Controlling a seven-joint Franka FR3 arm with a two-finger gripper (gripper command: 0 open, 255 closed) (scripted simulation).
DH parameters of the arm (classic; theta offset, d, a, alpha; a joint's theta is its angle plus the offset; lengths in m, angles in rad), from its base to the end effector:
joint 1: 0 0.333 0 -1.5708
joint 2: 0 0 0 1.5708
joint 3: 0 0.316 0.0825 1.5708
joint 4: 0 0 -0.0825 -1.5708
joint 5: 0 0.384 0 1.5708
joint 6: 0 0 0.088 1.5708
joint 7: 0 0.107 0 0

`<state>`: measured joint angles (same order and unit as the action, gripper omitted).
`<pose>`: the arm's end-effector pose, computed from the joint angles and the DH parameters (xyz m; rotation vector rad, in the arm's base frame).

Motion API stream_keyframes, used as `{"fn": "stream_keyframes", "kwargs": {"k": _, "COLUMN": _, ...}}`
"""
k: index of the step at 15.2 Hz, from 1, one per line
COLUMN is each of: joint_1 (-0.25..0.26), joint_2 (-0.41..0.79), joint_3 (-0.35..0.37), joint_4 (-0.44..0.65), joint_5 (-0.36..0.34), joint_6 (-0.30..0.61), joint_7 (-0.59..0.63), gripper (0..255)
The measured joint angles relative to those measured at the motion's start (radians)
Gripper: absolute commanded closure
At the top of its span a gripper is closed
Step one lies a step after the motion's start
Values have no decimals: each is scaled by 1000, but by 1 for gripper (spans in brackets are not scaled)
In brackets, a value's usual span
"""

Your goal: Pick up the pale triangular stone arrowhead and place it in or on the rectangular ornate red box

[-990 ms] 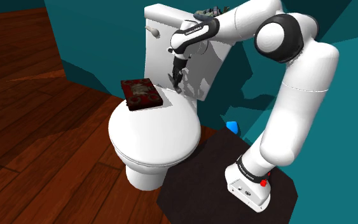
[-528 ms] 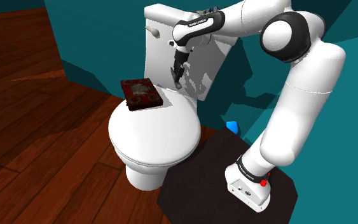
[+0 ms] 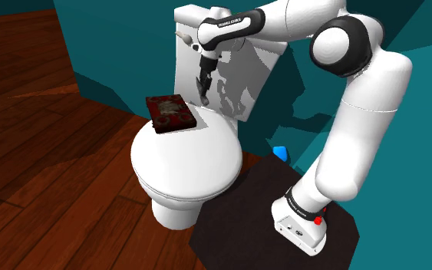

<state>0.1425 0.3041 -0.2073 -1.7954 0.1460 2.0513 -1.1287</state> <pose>0.6289 -0.0241 0.3800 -2.6879 -1.4714 -0.0062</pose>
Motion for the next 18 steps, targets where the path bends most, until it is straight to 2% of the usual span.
{"fn": "stream_keyframes", "kwargs": {"k": 6, "joint_1": 66, "joint_2": 91, "joint_3": 40, "joint_4": 130, "joint_5": 4, "joint_6": -31, "joint_7": 113, "gripper": 255}}
{"fn": "stream_keyframes", "kwargs": {"k": 10, "joint_1": 102, "joint_2": 169, "joint_3": 62, "joint_4": 256, "joint_5": 6, "joint_6": -73, "joint_7": 178, "gripper": 255}}
{"fn": "stream_keyframes", "kwargs": {"k": 18, "joint_1": 114, "joint_2": 218, "joint_3": 71, "joint_4": 251, "joint_5": 14, "joint_6": -6, "joint_7": 191, "gripper": 255}}
